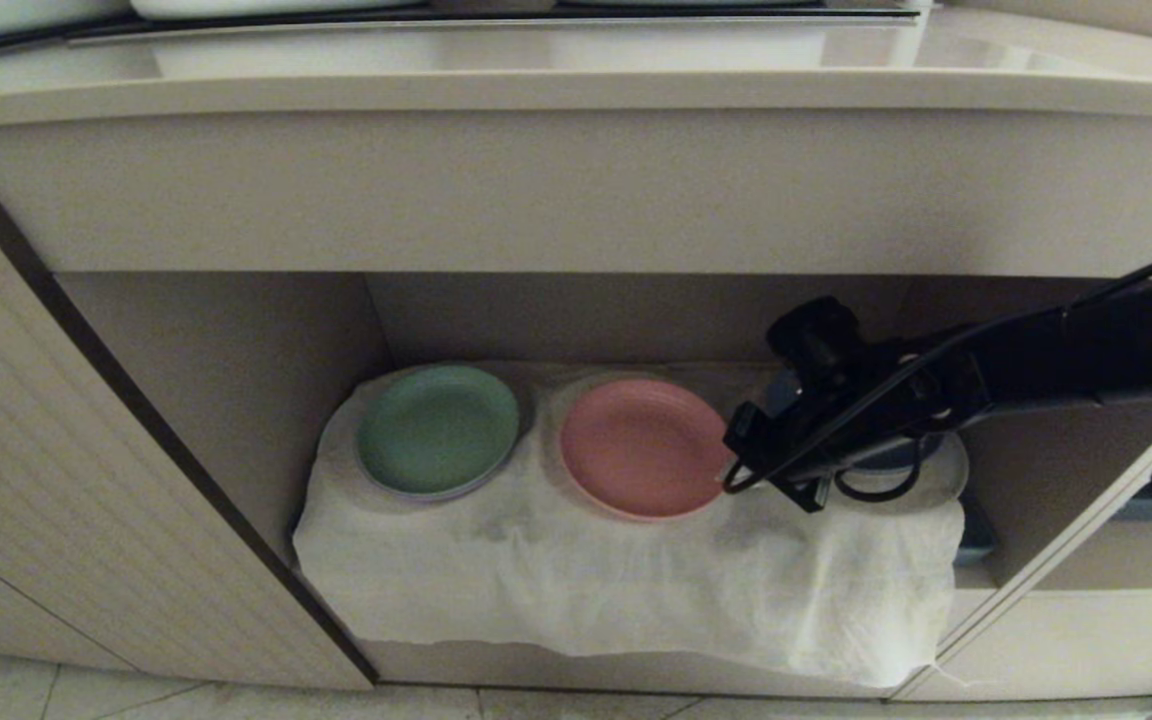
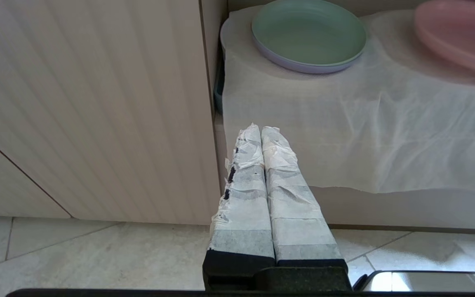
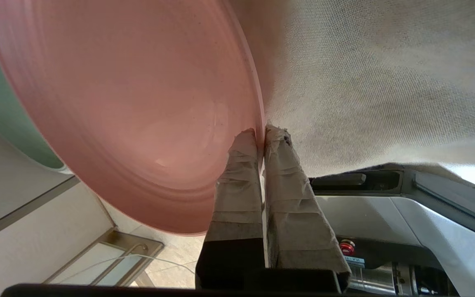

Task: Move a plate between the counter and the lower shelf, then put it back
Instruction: Put the plate in the cupboard

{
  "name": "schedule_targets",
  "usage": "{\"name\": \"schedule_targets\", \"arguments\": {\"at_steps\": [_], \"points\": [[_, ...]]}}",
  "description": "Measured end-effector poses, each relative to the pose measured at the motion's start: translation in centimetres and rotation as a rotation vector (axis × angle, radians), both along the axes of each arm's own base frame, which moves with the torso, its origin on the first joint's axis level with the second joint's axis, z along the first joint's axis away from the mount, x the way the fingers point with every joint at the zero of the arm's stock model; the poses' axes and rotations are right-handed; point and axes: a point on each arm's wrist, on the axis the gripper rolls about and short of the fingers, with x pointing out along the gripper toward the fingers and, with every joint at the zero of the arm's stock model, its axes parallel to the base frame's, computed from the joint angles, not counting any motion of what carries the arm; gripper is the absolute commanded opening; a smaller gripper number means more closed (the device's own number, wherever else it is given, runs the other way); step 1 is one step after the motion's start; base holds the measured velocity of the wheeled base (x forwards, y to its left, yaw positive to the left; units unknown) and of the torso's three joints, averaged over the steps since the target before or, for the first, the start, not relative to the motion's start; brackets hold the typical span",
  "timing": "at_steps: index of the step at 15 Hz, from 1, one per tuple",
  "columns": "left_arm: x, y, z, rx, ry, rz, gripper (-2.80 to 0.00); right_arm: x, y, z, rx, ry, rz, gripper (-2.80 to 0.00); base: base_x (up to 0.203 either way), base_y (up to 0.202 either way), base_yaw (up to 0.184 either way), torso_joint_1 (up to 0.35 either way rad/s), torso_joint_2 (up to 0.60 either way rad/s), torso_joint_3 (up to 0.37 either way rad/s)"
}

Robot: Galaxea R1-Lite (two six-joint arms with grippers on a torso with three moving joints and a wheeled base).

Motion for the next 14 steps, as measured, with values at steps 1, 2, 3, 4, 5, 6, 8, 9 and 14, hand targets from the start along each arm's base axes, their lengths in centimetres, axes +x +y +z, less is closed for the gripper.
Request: {"name": "schedule_targets", "arguments": {"at_steps": [1,2,3,4,5,6,8,9,14], "points": [[0.0,0.0,0.0,0.000,0.000,0.000,-2.80,0.1,0.1,-0.1,-0.001,0.002,0.000,-2.80,0.000,0.000,0.000,0.000,0.00,0.000],[0.0,0.0,0.0,0.000,0.000,0.000,-2.80,0.2,0.1,-0.2,-0.001,0.002,0.000,-2.80,0.000,0.000,0.000,0.000,0.00,0.000],[0.0,0.0,0.0,0.000,0.000,0.000,-2.80,0.3,0.1,-0.3,-0.001,0.002,0.000,-2.80,0.000,0.000,0.000,0.000,0.00,0.000],[0.0,0.0,0.0,0.001,0.000,0.000,-2.80,0.4,0.2,-0.3,-0.002,0.003,0.000,-2.80,0.000,0.000,0.000,0.000,0.00,0.000],[0.0,0.0,0.0,0.002,0.000,0.000,-2.80,0.6,0.2,-0.3,-0.001,0.001,-0.001,-2.80,0.000,0.000,0.000,0.000,0.00,0.000],[0.0,0.0,0.0,0.001,0.000,0.000,-2.80,0.7,0.3,-0.4,0.000,-0.002,-0.001,-2.80,0.000,0.000,0.000,0.000,0.00,0.000],[0.0,0.0,0.0,0.001,0.000,0.000,-2.80,0.9,0.4,-0.5,0.001,-0.002,0.000,-2.80,0.000,0.000,0.000,0.000,0.00,0.000],[0.0,0.0,0.0,0.001,0.000,0.000,-2.80,1.0,0.4,-0.4,0.001,-0.004,0.000,-2.80,0.000,0.000,0.000,0.000,0.00,0.000],[0.0,0.0,0.0,0.001,0.000,0.000,-2.80,1.3,0.6,-0.7,0.000,-0.002,0.000,-2.80,0.000,0.000,0.000,0.000,0.00,0.000]]}}
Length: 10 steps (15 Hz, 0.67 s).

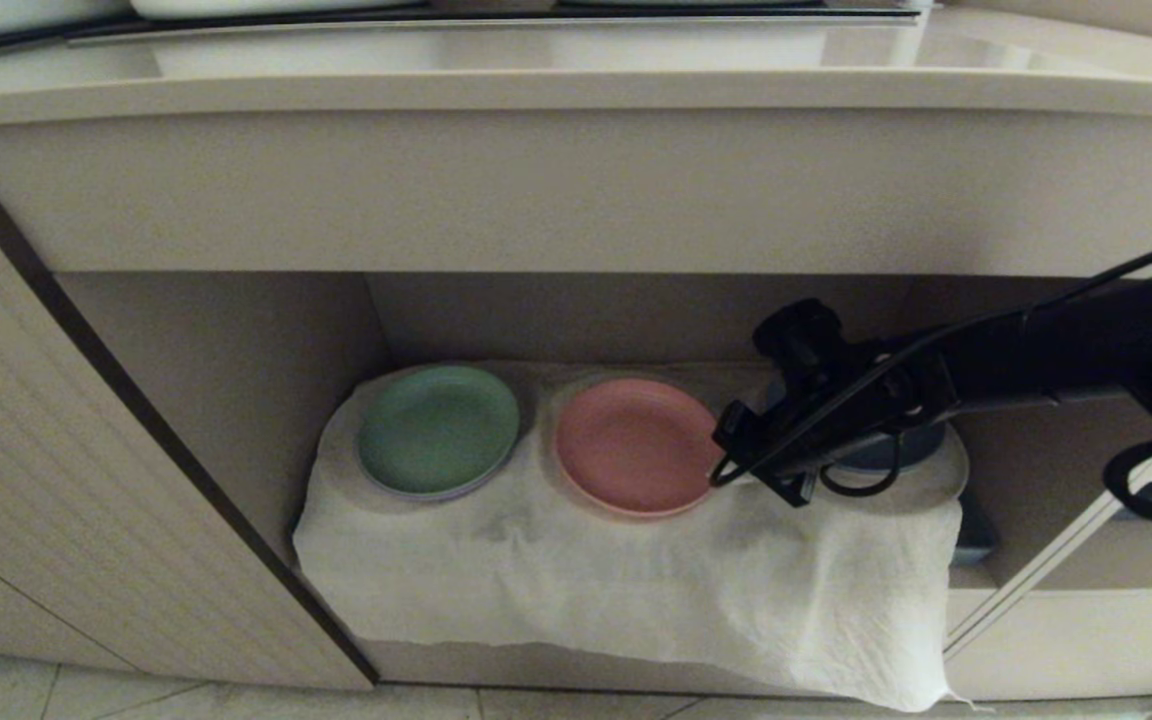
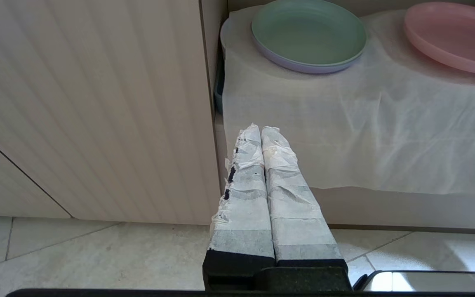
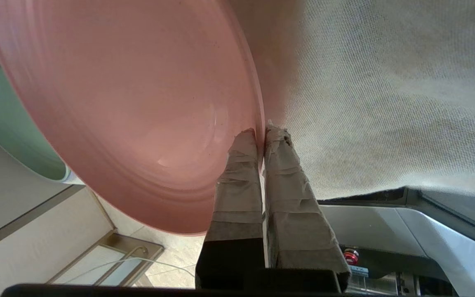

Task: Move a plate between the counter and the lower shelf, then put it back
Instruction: Put the plate in the cupboard

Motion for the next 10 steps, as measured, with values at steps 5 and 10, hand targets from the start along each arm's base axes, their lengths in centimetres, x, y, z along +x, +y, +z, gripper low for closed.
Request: {"name": "schedule_targets", "arguments": {"at_steps": [5,10], "points": [[0.00,0.00,0.00,0.000,0.000,0.000,-2.80,0.16,0.07,-0.33,-0.003,0.005,0.000,-2.80,0.000,0.000,0.000,0.000,0.00,0.000],[0.00,0.00,0.00,0.001,0.000,0.000,-2.80,0.35,0.15,-0.33,-0.003,0.001,0.000,-2.80,0.000,0.000,0.000,0.000,0.00,0.000]]}}
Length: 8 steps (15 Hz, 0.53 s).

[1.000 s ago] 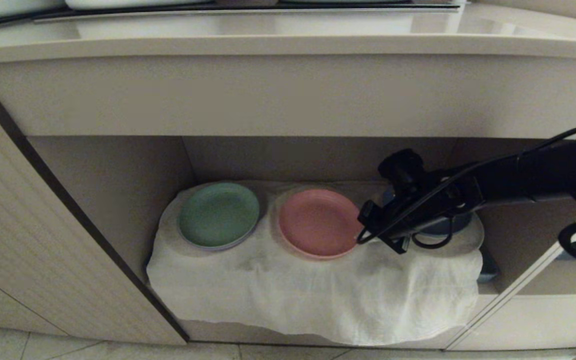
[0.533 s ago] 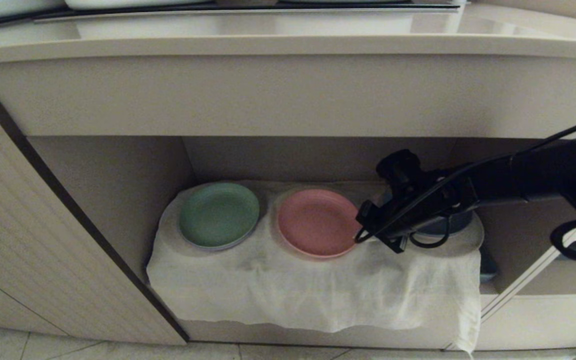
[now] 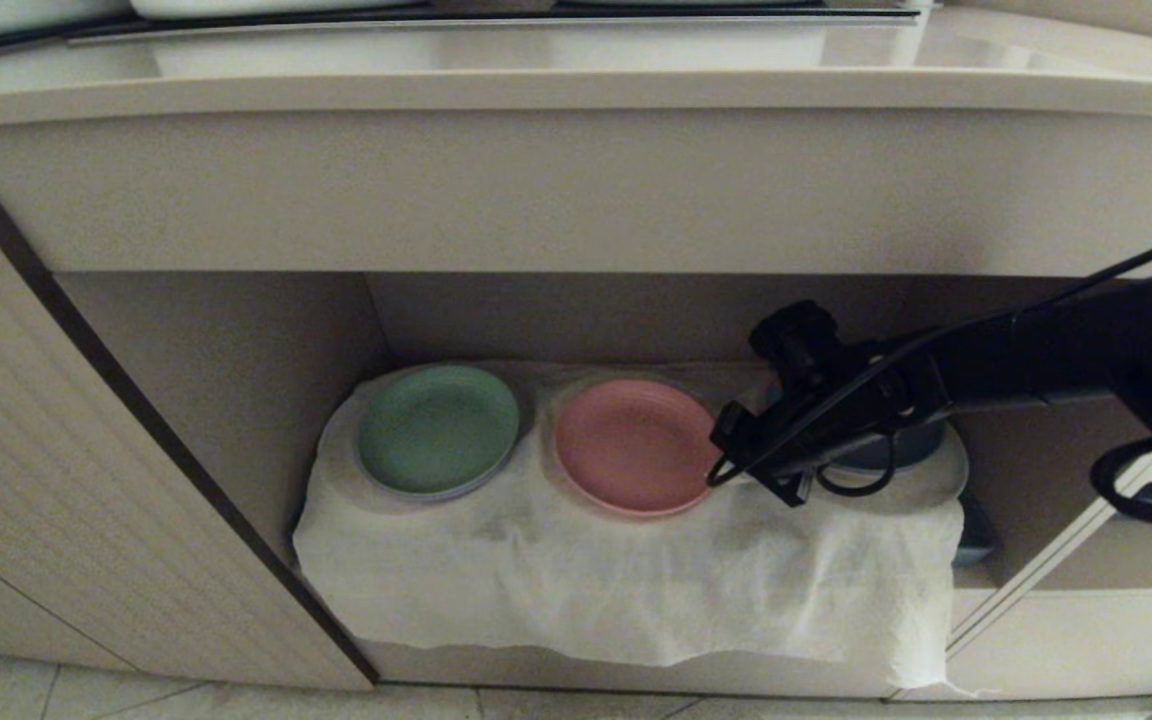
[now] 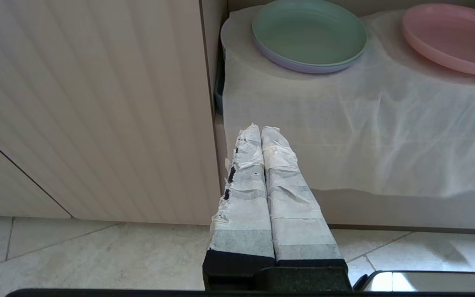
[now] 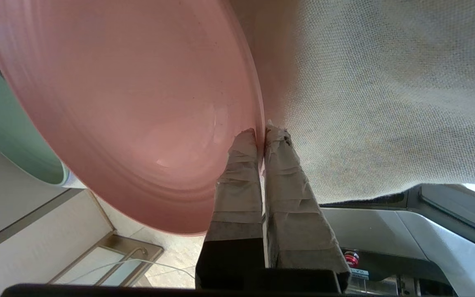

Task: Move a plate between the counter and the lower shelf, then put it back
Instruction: Put the plate in the cupboard

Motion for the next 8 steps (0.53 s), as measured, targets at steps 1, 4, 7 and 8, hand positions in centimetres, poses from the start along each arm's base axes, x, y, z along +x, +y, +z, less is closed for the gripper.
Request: {"name": "schedule_targets", "arguments": {"at_steps": [1,4,7,8], "points": [[0.00,0.00,0.00,0.000,0.000,0.000,-2.80,0.03,0.01,0.01,0.000,-0.001,0.000,-2.80,0.000,0.000,0.000,0.000,0.00,0.000],[0.00,0.00,0.00,0.000,0.000,0.000,-2.80,0.08,0.01,-0.04,-0.001,-0.001,-0.001,-2.59,0.000,0.000,0.000,0.000,0.00,0.000],[0.00,0.00,0.00,0.000,0.000,0.000,-2.80,0.12,0.03,-0.04,-0.007,-0.006,-0.008,0.00,0.000,0.000,0.000,0.000,0.00,0.000],[0.00,0.00,0.00,0.000,0.000,0.000,-2.80,0.13,0.04,-0.05,-0.014,-0.009,-0.013,0.00,0.000,0.000,0.000,0.000,0.00,0.000]]}}
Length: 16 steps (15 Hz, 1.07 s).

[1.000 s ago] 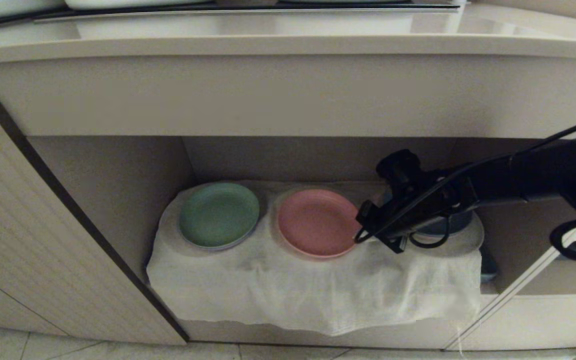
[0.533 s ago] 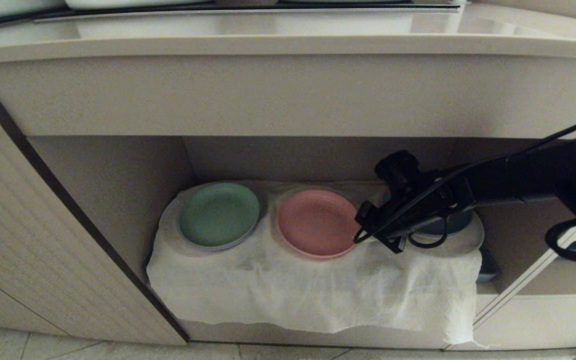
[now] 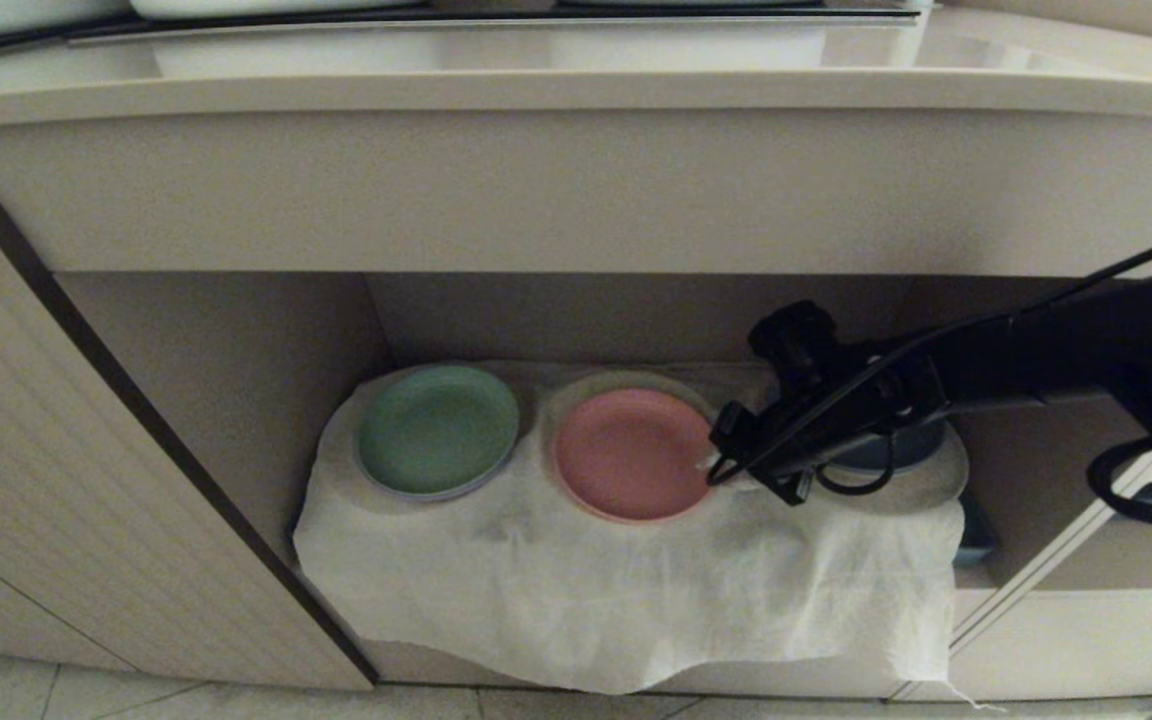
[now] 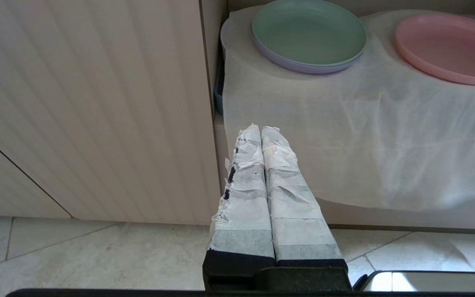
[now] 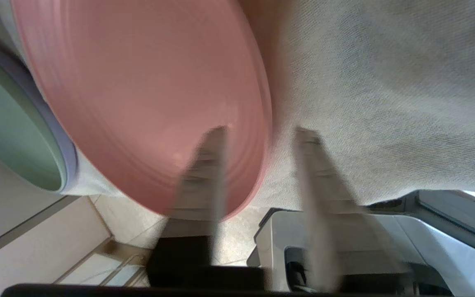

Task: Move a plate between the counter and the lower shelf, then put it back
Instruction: Put the plate in the cupboard

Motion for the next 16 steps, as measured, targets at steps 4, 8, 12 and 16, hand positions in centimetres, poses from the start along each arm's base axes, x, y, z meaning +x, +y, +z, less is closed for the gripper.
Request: {"name": "schedule_targets", "arguments": {"at_steps": [4,8,12,16], "points": [[0.0,0.0,0.0,0.000,0.000,-0.001,-2.80,0.0,0.0,0.0,-0.005,0.000,-0.003,0.00,0.000,0.000,0.000,0.000,0.00,0.000],[0.0,0.0,0.0,0.000,0.000,0.000,-2.80,-0.1,0.0,0.1,-0.012,0.002,-0.006,0.00,0.000,0.000,0.000,0.000,0.00,0.000],[0.0,0.0,0.0,0.000,0.000,0.000,-2.80,-0.8,-0.3,0.5,-0.027,0.025,0.000,0.00,0.000,0.000,0.000,0.000,0.00,0.000],[0.0,0.0,0.0,0.000,0.000,0.000,-2.80,-1.6,-0.8,1.1,-0.047,0.056,0.004,0.00,0.000,0.000,0.000,0.000,0.00,0.000]]}}
